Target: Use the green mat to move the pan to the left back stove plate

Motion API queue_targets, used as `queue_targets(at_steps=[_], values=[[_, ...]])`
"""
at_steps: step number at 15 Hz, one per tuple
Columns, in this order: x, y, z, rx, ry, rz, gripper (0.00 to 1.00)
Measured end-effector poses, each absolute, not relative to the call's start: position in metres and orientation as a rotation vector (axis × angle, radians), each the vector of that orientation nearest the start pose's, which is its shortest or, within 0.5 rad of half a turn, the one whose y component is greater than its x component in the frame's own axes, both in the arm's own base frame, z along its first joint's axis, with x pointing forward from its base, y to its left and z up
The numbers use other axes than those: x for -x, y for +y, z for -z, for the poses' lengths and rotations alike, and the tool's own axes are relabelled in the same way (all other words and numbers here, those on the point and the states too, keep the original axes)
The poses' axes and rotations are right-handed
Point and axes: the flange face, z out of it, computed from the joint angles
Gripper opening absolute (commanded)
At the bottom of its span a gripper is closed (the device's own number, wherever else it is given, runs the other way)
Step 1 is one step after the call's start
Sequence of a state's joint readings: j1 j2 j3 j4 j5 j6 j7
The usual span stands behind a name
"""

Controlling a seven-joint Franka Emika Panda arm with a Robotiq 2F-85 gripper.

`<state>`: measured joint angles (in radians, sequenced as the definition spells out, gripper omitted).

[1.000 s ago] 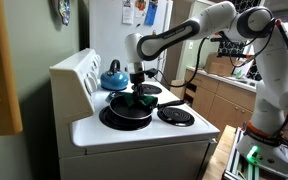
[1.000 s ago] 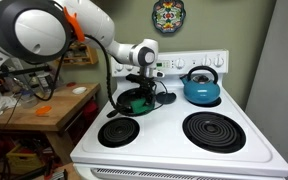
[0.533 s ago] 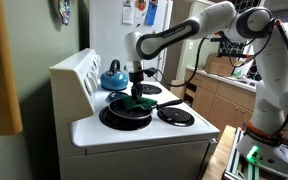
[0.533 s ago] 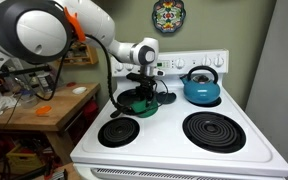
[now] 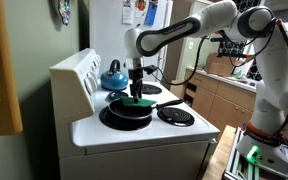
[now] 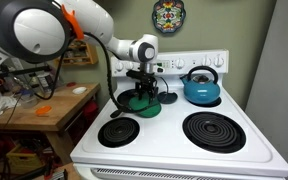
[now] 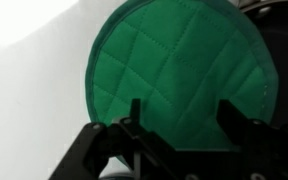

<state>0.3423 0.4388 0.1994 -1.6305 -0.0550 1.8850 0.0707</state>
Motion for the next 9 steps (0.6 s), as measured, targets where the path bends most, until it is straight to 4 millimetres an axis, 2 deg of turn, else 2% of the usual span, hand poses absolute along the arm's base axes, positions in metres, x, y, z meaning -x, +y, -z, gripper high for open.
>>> queue_targets(at_steps=[4,6,9], values=[[-0.567,0.32,-0.365,3.062,-0.743,-0.273,0.16],[-0.565,0.319,-0.368,3.067,-0.735,-0.282,0.02],[-0.563,0.318,-0.375,3.079,-0.71,-0.296,0.0]])
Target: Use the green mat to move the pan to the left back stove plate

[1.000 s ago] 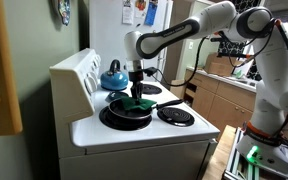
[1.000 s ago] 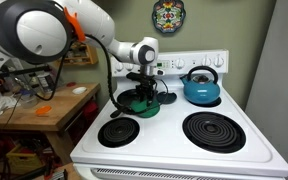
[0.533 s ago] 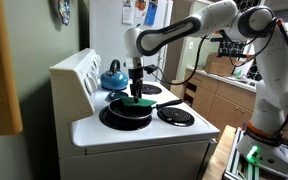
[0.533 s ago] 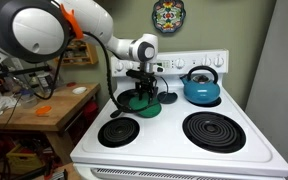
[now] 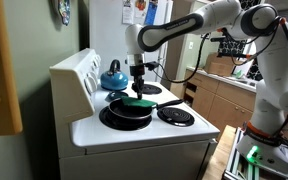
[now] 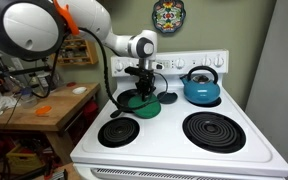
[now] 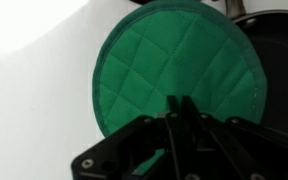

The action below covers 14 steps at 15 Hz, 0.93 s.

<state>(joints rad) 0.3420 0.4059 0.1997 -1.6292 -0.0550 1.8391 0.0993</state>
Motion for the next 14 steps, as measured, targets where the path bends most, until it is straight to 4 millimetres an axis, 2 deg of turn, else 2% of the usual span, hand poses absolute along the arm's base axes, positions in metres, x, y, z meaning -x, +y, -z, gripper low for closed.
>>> queue_targets(at_steps=[2,3,5,8,14], values=[[-0.56,0.317,-0.381,3.088,-0.689,-0.3,0.0],[-0.559,0.316,-0.385,3.094,-0.678,-0.301,0.26],[-0.555,0.315,-0.396,3.107,-0.656,-0.288,0.32],[-0.541,0.315,-0.421,3.13,-0.7,-0.23,0.56],[-0.477,0.332,-0.481,3.22,-0.943,-0.079,0.99]])
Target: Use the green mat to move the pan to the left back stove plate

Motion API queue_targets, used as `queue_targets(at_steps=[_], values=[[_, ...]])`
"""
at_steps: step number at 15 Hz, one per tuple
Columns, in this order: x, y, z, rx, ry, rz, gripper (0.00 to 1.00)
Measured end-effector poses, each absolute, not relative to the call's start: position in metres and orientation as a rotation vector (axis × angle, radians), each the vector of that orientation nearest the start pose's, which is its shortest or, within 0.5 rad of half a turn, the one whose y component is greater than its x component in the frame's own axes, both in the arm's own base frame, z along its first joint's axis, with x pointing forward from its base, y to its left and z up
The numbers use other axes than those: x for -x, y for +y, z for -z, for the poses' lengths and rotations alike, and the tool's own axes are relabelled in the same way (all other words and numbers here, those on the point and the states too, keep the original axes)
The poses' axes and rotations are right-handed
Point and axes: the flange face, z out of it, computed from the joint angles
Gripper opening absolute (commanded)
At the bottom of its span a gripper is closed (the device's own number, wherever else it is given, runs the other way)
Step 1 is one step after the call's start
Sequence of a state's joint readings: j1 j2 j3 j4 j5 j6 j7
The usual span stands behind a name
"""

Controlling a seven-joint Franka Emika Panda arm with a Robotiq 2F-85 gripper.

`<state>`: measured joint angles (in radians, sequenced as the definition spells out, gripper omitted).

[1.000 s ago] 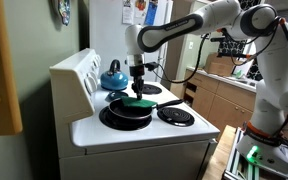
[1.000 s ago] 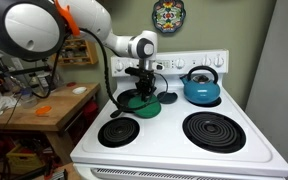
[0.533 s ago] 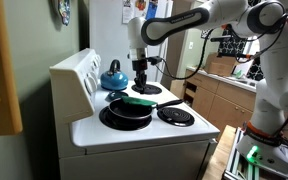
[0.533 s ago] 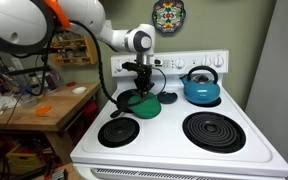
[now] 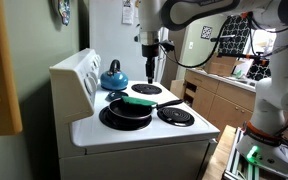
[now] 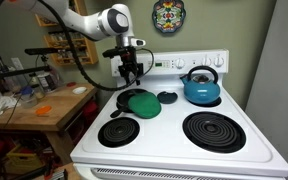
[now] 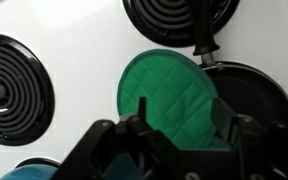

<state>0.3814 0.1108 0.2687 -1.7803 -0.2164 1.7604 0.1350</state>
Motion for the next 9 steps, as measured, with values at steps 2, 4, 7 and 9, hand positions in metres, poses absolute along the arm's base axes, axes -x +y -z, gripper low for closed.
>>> queue_targets(at_steps=[2,4,7,9], values=[[-0.457,0.335,-0.497,3.245,-1.011,-0.013,1.0],[-0.443,0.335,-0.509,3.267,-1.057,0.045,1.0],[-0.441,0.336,-0.515,3.265,-1.06,0.066,1.0],[-0.443,0.335,-0.512,3.267,-1.056,0.053,1.0]])
